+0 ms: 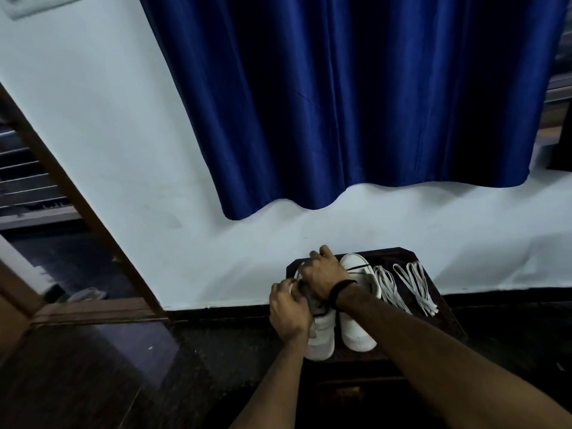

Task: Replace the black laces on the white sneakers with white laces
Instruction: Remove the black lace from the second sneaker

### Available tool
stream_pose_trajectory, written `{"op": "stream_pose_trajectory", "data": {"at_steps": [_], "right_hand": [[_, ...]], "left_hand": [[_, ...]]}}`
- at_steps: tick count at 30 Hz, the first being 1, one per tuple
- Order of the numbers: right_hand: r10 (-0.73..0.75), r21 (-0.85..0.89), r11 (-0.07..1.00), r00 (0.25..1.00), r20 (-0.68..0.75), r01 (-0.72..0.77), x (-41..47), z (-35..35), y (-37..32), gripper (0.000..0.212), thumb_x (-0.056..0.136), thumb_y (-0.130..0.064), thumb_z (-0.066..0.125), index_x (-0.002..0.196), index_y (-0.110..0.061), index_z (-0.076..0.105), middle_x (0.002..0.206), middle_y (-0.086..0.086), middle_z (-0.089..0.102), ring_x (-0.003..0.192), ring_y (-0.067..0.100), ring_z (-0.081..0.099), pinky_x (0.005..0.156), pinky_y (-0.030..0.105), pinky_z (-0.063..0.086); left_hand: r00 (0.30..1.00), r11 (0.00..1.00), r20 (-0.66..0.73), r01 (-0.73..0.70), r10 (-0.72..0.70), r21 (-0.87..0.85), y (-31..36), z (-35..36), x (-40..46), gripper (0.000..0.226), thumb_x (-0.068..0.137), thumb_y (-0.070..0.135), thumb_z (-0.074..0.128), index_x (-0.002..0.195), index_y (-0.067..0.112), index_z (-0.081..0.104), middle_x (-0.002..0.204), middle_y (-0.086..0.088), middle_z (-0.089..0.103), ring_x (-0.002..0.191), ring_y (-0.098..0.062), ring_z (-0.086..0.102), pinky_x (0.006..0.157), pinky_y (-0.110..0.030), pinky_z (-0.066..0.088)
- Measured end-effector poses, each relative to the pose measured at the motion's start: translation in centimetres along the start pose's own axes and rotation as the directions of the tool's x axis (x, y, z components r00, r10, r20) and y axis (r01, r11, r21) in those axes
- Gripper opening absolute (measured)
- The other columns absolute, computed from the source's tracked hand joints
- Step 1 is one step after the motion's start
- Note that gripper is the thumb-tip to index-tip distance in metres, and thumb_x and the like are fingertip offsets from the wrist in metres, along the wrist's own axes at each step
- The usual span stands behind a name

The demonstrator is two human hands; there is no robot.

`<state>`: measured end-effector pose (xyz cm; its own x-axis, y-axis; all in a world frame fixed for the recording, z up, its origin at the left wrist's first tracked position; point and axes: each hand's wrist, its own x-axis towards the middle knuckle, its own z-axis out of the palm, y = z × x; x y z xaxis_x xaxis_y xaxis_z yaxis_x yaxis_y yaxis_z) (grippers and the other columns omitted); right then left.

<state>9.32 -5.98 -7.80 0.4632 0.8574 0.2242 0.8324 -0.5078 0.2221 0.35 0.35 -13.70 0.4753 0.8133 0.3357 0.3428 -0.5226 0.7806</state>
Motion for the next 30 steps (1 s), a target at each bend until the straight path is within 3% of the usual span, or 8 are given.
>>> {"op": "stream_pose_trajectory", "data": {"at_steps": [6, 10, 13, 19, 25, 26, 28, 30], "right_hand": [[0.463, 0.197, 0.865, 0.886, 0.039, -0.461, -0.7, 0.7, 0.9, 0.031, 0.086, -0.025, 0.048, 0.114, -0.012, 0.050, 0.105, 0.008, 0.065, 0.106, 0.030, 0.055, 0.091, 0.044, 0.034], [0.343, 0.508, 0.797, 0.937, 0.067, -0.327, -0.1, 0.3, 0.7, 0.036, 0.076, -0.007, 0.051, 0.112, -0.014, 0.045, 0.095, 0.014, 0.066, 0.093, 0.035, 0.061, 0.073, 0.035, 0.036], [0.260, 0.594, 0.716, 0.929, 0.262, -0.367, 0.7, -0.3, 1.3, 0.032, 0.083, -0.018, 0.051, 0.115, -0.018, 0.051, 0.113, 0.013, 0.061, 0.106, 0.032, 0.056, 0.084, 0.035, 0.040], [0.031, 0.273, 0.955, 0.953, 0.302, -0.118, 1.1, -0.5, 2.7, 0.044, 0.084, -0.034, 0.063, 0.126, -0.024, 0.058, 0.127, 0.006, 0.054, 0.121, 0.027, 0.045, 0.097, 0.039, 0.037], [0.219, 0.275, 0.931, 0.970, 0.107, -0.241, 1.5, -0.5, 1.6, 0.019, 0.085, -0.022, 0.052, 0.097, -0.022, 0.067, 0.103, 0.002, 0.069, 0.103, 0.022, 0.058, 0.094, 0.038, 0.037], [0.300, 0.492, 0.812, 0.948, 0.109, -0.314, 1.5, -0.8, 2.0, 0.015, 0.086, -0.020, 0.052, 0.093, -0.022, 0.065, 0.097, 0.003, 0.070, 0.096, 0.020, 0.060, 0.090, 0.039, 0.040], [0.334, 0.942, 0.147, 0.911, 0.241, -0.302, 1.4, -1.7, 2.3, 0.011, 0.091, -0.005, 0.053, 0.087, -0.015, 0.055, 0.076, 0.010, 0.065, 0.069, 0.014, 0.063, 0.074, 0.033, 0.045], [0.261, 0.930, -0.289, 0.916, 0.304, -0.226, 1.0, -2.8, 2.9, 0.018, 0.093, 0.004, 0.053, 0.092, -0.013, 0.046, 0.070, 0.014, 0.058, 0.056, 0.013, 0.058, 0.061, 0.027, 0.044]], "left_hand": [[0.999, 1.000, -0.027, 0.024, -0.024, -0.014, 0.3, 0.0, -0.2, 0.016, 0.095, 0.020, 0.055, 0.103, 0.023, 0.069, 0.107, 0.001, 0.062, 0.101, -0.026, 0.060, 0.074, -0.034, 0.045], [0.999, 0.999, -0.030, 0.032, -0.032, -0.005, 0.1, 0.0, -0.2, 0.019, 0.096, 0.019, 0.054, 0.107, 0.022, 0.069, 0.109, -0.001, 0.064, 0.105, -0.026, 0.059, 0.076, -0.033, 0.044], [0.999, 1.000, -0.031, 0.026, -0.026, 0.002, 0.1, 0.1, -0.2, 0.019, 0.095, 0.019, 0.055, 0.108, 0.020, 0.068, 0.109, -0.002, 0.064, 0.105, -0.028, 0.059, 0.074, -0.033, 0.044], [0.999, 1.000, -0.040, 0.018, -0.019, -0.025, 0.1, 0.1, -0.3, 0.017, 0.093, 0.018, 0.056, 0.103, 0.022, 0.069, 0.105, -0.001, 0.065, 0.101, -0.028, 0.061, 0.074, -0.033, 0.045], [0.999, 1.000, -0.037, 0.018, -0.017, 0.004, 0.3, 0.0, -0.2, 0.018, 0.094, 0.018, 0.055, 0.105, 0.021, 0.069, 0.105, -0.004, 0.064, 0.101, -0.029, 0.060, 0.073, -0.034, 0.045], [0.999, 1.000, -0.038, 0.019, -0.019, 0.007, 0.3, 0.0, -0.2, 0.018, 0.094, 0.018, 0.055, 0.105, 0.021, 0.069, 0.105, -0.004, 0.064, 0.101, -0.030, 0.060, 0.074, -0.035, 0.046], [0.999, 1.000, -0.045, 0.019, -0.018, 0.008, 0.4, -0.1, -0.2, 0.017, 0.093, 0.017, 0.056, 0.103, 0.021, 0.069, 0.104, -0.003, 0.064, 0.101, -0.029, 0.060, 0.074, -0.035, 0.046], [0.998, 1.000, -0.055, 0.023, -0.023, 0.008, 0.4, 0.0, -0.3, 0.016, 0.093, 0.017, 0.056, 0.102, 0.021, 0.069, 0.104, -0.003, 0.064, 0.101, -0.029, 0.060, 0.073, -0.035, 0.045]]}}
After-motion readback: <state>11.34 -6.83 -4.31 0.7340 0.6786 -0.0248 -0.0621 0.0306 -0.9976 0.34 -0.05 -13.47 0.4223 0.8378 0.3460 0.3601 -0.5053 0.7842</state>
